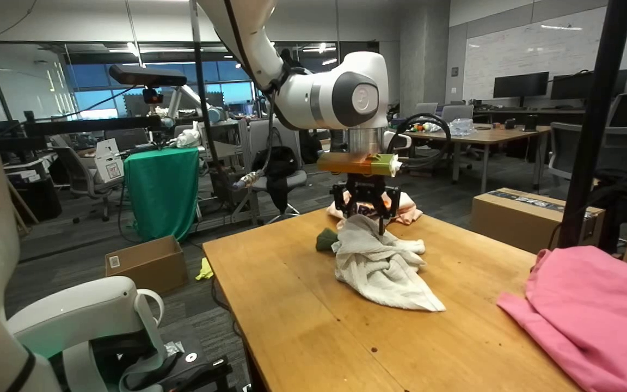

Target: Spread the objects across the table

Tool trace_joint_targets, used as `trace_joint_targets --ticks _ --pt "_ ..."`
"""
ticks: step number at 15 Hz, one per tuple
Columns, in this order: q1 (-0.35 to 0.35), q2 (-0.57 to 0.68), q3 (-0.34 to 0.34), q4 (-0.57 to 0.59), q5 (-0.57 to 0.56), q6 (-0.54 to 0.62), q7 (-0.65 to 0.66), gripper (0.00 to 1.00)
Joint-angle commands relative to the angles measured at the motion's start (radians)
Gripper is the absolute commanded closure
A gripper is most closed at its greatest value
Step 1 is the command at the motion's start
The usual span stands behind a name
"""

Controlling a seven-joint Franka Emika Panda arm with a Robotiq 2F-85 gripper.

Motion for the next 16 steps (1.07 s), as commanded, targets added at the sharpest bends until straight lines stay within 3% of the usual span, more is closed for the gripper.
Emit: trace_joint_targets --ticks 1,6,16 --pt "0.009 0.020 -0.007 0.027 -0.026 0.021 0.028 0.58" --pt "0.006 0.016 -0.011 0.030 -0.027 0.020 0.038 0.93" --pt "0.009 -0.123 -0.027 -0.006 -0.113 0.022 0.137 0.92"
